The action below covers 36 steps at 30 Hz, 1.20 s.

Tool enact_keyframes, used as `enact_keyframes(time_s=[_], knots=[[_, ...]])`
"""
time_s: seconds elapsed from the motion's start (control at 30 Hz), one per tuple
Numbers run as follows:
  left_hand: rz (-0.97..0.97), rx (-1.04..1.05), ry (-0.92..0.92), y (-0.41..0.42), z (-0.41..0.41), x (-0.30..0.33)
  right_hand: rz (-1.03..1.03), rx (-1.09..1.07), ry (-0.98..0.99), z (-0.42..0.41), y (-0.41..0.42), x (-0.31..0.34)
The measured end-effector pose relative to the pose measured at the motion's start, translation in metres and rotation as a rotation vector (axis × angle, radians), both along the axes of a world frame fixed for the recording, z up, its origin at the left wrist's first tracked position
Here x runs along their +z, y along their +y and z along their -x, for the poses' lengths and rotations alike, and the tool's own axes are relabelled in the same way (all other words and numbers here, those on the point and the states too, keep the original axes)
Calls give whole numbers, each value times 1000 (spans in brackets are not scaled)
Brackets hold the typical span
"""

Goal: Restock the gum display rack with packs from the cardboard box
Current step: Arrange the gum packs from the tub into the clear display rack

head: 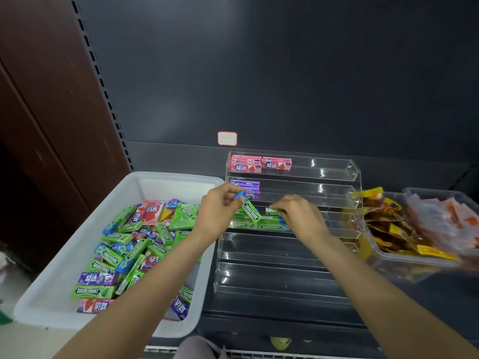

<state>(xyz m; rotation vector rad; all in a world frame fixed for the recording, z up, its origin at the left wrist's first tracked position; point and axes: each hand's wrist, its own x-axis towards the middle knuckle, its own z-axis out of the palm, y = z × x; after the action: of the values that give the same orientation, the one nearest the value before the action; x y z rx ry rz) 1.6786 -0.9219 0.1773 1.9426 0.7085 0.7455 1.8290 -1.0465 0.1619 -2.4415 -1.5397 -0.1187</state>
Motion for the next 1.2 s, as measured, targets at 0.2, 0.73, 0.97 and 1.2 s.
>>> enact_keyframes(time_s=[0.2,0.73,0.97,1.2], knots=[[-17,-8,-30,3,7,1,68,35,174,0,13,-8],[5,10,-6,4,7,3,31,74,205,3,13,-4],[148,-50,-40,-1,-3,1,-309,75,575,11,5,13],[1,-139,12,-19,-25,1,-278,63,644,2,-9,23]])
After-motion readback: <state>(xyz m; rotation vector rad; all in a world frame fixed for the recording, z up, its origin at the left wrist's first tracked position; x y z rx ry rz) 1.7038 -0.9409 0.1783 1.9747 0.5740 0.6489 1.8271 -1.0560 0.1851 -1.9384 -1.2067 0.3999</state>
